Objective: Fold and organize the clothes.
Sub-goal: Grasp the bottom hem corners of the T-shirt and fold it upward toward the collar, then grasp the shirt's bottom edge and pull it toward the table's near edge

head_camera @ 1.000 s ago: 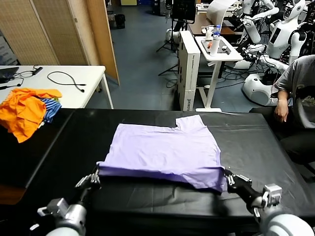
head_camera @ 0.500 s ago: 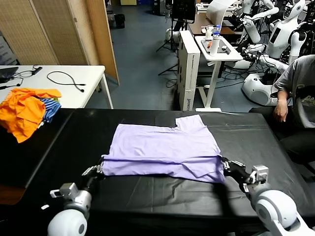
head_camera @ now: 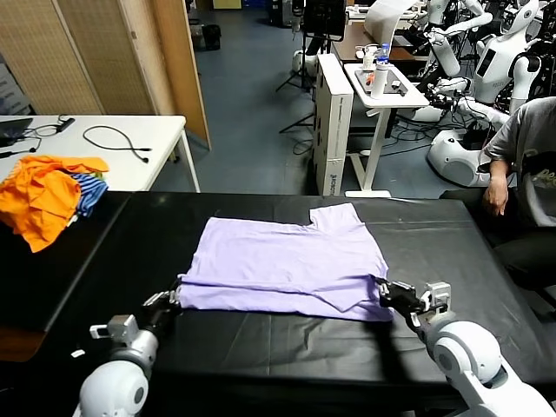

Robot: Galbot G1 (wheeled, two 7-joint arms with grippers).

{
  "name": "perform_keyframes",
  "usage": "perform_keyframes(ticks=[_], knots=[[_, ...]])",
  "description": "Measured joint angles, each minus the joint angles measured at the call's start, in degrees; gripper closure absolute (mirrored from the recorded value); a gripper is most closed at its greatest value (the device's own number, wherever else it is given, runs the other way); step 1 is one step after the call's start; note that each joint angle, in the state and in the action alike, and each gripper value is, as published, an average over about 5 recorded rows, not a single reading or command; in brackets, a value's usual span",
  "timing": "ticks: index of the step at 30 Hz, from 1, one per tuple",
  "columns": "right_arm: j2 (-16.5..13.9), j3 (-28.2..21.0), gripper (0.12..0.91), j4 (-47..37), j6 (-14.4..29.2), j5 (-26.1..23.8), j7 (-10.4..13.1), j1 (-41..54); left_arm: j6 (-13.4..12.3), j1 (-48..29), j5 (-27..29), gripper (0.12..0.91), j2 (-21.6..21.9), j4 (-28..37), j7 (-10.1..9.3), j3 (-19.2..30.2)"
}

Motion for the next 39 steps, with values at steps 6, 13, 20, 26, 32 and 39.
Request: perform_keyframes(ticks=[6, 13, 20, 26, 32, 39], knots=[[0.58, 3.0, 0.141, 4.73, 0.78, -4.17, -1.36, -6.79, -0.24, 3.18, 1.52, 0.293, -1.13, -2.7, 0.26, -0.69], [1.23, 4.97, 0.141, 6.16, 2.22, -7.24, -2.66, -12.77, -0.59, 7.17, 2.96, 0.126, -1.98, -3.91, 0.98, -0.79], [1.37, 5.11, 0.265, 5.96, 2.26, -7.55, -2.71, -14.06, -0.61, 7.84, 2.91, 0.123, -2.01, -3.34, 1.11, -0.79], [1.72, 4.55, 0.391, 5.43, 2.23, -8.11, -2.73, -14.23, -0.57, 7.55, 2.63, 0.161, -1.77, -2.9, 1.11, -0.78], [1.8, 4.09, 0.624, 4.98, 2.21, -8.26, -2.72, -13.83, -0.55, 6.88, 2.07, 0.455, -1.74, -1.88, 1.17, -0.66], [1.53, 4.08, 0.873, 5.78, 1.96, -8.06, -2.37, -14.32, -0.34, 6.78, 1.23, 0.873, -1.18, -1.84, 1.22, -0.57]])
